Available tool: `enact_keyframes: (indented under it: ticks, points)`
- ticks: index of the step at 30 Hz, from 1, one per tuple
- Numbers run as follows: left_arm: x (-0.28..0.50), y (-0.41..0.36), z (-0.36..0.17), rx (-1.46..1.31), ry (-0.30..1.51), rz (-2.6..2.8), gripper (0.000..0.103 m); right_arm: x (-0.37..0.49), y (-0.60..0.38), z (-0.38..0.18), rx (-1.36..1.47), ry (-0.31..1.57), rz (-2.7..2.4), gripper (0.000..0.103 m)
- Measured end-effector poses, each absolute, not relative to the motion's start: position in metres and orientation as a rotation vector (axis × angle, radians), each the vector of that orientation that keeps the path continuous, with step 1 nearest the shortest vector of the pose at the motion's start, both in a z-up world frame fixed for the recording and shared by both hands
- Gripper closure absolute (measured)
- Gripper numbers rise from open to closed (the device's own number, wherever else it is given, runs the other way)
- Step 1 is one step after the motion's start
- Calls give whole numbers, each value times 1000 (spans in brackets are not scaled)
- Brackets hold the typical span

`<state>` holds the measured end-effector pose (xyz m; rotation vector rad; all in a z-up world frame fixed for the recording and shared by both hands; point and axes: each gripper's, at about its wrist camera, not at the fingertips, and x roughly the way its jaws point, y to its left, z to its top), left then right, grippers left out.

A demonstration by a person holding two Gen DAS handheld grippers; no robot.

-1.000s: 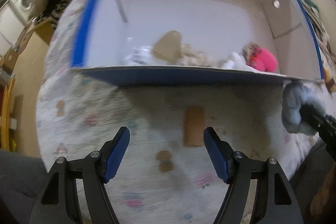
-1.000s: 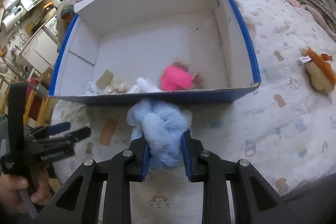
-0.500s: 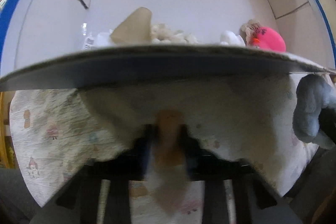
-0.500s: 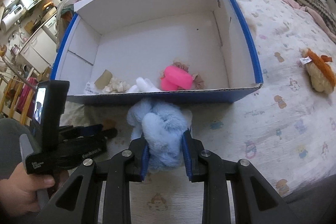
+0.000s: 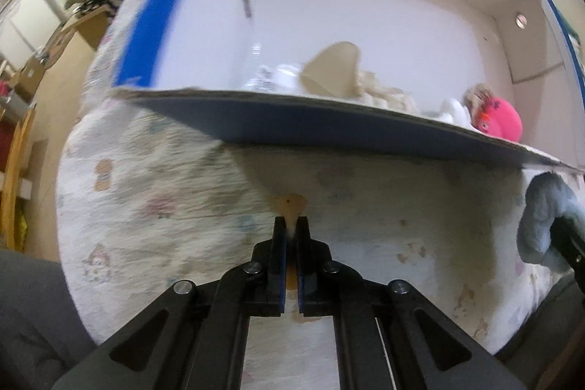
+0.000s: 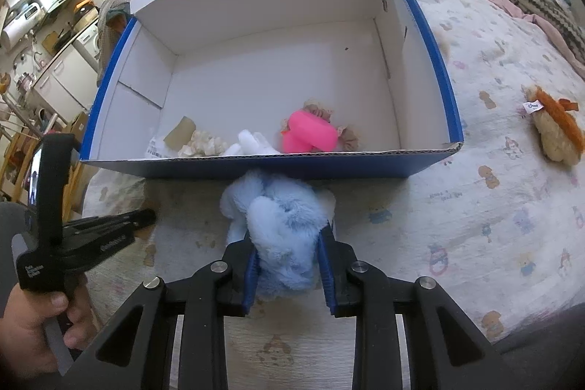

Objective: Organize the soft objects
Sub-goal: 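Carry light blue plush with right tool while left carries tan piece into the box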

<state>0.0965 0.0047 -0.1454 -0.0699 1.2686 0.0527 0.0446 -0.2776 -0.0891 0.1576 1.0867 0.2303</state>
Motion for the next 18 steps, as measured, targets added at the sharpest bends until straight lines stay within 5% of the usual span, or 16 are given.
enact_keyframes:
  ticks: [18]
  points:
    - [55,-13,-78,-71,1057,83,99,24,-274,-54,158,937,296,73]
